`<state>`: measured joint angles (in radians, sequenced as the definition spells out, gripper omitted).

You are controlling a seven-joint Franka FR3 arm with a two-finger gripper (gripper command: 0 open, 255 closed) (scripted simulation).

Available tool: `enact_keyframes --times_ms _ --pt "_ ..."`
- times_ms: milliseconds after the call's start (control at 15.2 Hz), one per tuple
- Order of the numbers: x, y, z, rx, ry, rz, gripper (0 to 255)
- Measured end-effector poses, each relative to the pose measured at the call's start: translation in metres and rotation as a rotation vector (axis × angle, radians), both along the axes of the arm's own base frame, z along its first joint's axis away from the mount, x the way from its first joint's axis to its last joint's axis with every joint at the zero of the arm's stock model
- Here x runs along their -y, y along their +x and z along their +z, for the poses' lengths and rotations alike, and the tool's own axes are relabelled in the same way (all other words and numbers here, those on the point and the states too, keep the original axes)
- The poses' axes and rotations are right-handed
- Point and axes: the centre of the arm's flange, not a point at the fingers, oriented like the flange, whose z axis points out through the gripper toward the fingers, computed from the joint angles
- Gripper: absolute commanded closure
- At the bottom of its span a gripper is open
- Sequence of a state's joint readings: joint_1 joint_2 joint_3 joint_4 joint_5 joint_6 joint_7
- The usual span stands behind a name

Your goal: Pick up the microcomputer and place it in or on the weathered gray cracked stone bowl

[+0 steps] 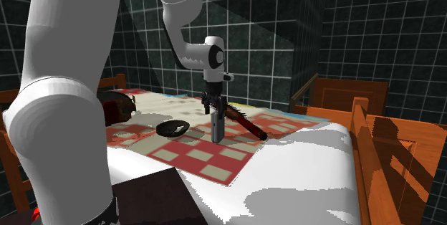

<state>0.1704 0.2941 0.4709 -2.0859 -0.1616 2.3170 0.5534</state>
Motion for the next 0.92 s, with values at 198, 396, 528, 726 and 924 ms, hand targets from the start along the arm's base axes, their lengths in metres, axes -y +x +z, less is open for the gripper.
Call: enact_keyframes --times_ms 198,396,528,726,924 --pt "0.000 0.000 0.000 0.000 0.000 0.000 255" --pt "-0.001 0.000 0.001 0.001 0.001 0.002 255" --pt "-0.001 0.000 0.001 0.001 0.001 0.002 255" --pt "-0.001 0.000 0.001 0.001 0.001 0.002 255" --pt "-0.001 0.000 0.010 0.000 0.000 0.000 255"
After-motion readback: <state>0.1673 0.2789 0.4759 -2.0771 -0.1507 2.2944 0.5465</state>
